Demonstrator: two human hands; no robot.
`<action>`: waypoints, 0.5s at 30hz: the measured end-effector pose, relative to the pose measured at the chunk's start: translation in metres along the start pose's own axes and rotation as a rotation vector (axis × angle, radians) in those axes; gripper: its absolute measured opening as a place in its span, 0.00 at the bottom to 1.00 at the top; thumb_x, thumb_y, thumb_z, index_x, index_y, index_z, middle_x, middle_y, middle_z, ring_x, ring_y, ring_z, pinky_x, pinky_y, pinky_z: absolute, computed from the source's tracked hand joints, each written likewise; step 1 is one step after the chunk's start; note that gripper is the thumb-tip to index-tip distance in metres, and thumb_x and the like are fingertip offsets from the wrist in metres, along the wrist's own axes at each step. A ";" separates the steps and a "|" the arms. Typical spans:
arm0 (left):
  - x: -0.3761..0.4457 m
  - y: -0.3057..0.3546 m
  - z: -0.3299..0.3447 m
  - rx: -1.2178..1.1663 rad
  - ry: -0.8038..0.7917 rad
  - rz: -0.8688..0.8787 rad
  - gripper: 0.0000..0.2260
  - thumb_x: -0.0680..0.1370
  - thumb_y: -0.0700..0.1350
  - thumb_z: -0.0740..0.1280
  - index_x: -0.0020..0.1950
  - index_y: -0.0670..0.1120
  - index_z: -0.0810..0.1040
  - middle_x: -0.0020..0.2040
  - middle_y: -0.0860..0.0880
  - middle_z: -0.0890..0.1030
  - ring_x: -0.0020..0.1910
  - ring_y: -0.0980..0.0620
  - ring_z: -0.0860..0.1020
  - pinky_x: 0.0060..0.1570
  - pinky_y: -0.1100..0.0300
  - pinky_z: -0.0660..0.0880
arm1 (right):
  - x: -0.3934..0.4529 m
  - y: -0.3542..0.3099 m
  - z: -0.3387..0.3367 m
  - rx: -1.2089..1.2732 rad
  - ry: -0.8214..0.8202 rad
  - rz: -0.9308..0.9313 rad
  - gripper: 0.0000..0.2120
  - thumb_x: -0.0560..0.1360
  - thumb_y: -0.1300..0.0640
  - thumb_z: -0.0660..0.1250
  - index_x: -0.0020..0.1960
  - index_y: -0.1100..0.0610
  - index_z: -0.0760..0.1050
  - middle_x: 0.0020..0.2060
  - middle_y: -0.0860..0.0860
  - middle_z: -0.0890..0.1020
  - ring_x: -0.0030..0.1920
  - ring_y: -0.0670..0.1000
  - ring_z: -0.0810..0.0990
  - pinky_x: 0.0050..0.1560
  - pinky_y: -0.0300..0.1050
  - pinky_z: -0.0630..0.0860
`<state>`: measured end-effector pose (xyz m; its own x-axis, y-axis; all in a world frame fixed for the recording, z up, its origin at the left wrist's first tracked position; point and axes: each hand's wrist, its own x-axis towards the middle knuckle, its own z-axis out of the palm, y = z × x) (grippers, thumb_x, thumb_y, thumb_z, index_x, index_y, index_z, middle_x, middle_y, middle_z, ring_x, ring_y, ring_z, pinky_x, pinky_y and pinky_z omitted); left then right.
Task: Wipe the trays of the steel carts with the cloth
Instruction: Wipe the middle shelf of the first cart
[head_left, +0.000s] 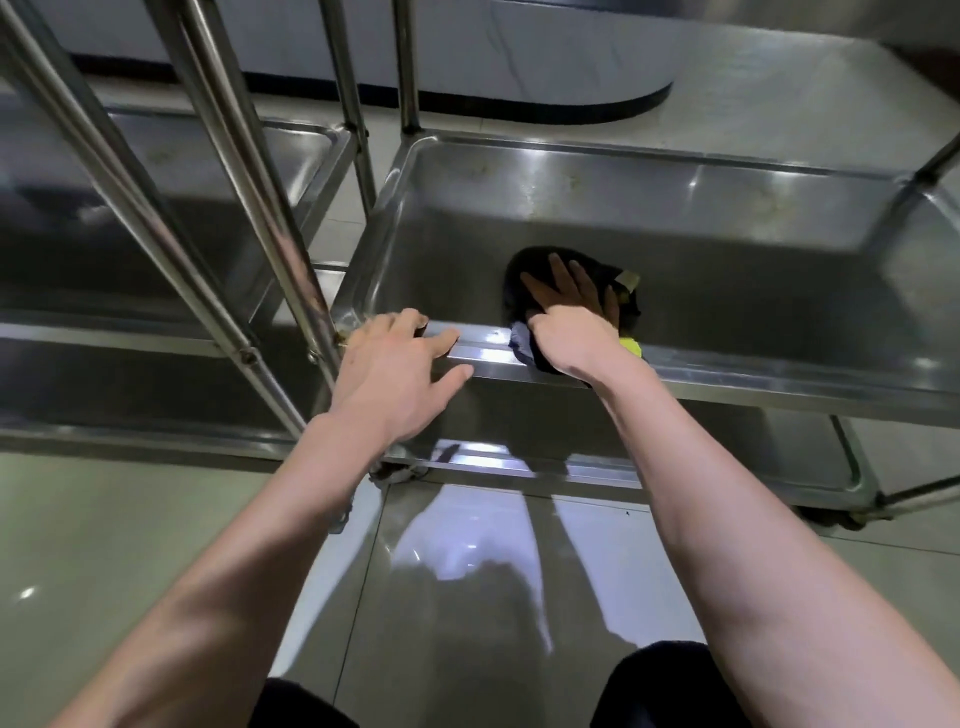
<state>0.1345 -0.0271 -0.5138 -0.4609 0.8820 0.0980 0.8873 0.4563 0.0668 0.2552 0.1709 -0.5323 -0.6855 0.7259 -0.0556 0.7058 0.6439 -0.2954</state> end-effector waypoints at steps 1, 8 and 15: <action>0.001 -0.002 0.001 0.007 -0.001 0.005 0.24 0.79 0.67 0.56 0.72 0.60 0.73 0.69 0.48 0.73 0.67 0.43 0.70 0.68 0.48 0.65 | 0.001 -0.002 0.000 -0.005 0.010 0.004 0.28 0.79 0.48 0.55 0.78 0.38 0.56 0.81 0.45 0.46 0.80 0.50 0.43 0.76 0.60 0.39; -0.001 -0.009 0.003 0.039 0.002 0.066 0.23 0.79 0.65 0.57 0.72 0.61 0.69 0.67 0.48 0.72 0.67 0.42 0.69 0.64 0.44 0.65 | -0.007 -0.006 -0.003 -0.040 0.051 0.000 0.26 0.81 0.49 0.54 0.79 0.44 0.56 0.81 0.45 0.48 0.80 0.51 0.44 0.77 0.62 0.41; -0.003 -0.008 0.001 0.012 0.009 0.081 0.23 0.79 0.65 0.58 0.73 0.59 0.69 0.67 0.47 0.72 0.67 0.41 0.69 0.64 0.45 0.65 | -0.029 -0.005 -0.012 -0.201 0.145 -0.076 0.26 0.82 0.46 0.53 0.79 0.47 0.58 0.81 0.51 0.53 0.80 0.57 0.51 0.76 0.62 0.49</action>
<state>0.1284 -0.0334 -0.5153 -0.3879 0.9150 0.1110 0.9217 0.3851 0.0462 0.2738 0.1499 -0.5177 -0.7153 0.6914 0.1009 0.6845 0.7224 -0.0975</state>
